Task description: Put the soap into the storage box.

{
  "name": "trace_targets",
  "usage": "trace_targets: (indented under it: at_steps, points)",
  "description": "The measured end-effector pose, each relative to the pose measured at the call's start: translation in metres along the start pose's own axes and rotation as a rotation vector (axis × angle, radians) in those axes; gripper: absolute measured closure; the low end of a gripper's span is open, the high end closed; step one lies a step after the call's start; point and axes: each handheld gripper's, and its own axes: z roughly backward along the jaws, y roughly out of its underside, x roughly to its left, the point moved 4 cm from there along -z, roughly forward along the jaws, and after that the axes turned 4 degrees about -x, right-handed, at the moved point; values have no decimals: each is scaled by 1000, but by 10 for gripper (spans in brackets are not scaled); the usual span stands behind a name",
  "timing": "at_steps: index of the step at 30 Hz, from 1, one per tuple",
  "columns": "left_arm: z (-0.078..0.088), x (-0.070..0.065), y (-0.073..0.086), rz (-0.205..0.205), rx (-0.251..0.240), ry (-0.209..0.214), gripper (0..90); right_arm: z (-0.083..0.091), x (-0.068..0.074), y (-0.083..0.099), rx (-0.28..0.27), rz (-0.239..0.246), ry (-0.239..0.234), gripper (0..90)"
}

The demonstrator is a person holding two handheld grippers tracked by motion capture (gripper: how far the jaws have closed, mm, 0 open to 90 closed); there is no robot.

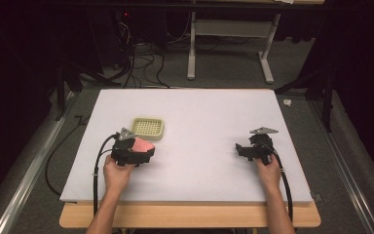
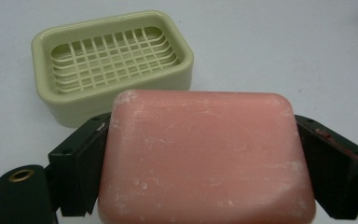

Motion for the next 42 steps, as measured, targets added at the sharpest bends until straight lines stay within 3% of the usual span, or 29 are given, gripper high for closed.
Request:
trace_targets:
  at_steps: [10,27,30,36,42]
  points:
    - [6,6,-11,8,-30,-13,140,0,0,0,1,3,0,157]
    - [-1,14,-30,-3,-18,-47,140,0,0,0,1,3,0,158]
    - [-3,16,-33,19,-29,-43,140,0,0,0,1,3,0,158]
    - [-8,17,-41,-17,-9,-98,140,0,0,0,1,4,0,158]
    - [-14,19,-50,-16,6,-109,140,0,0,0,1,4,0,158]
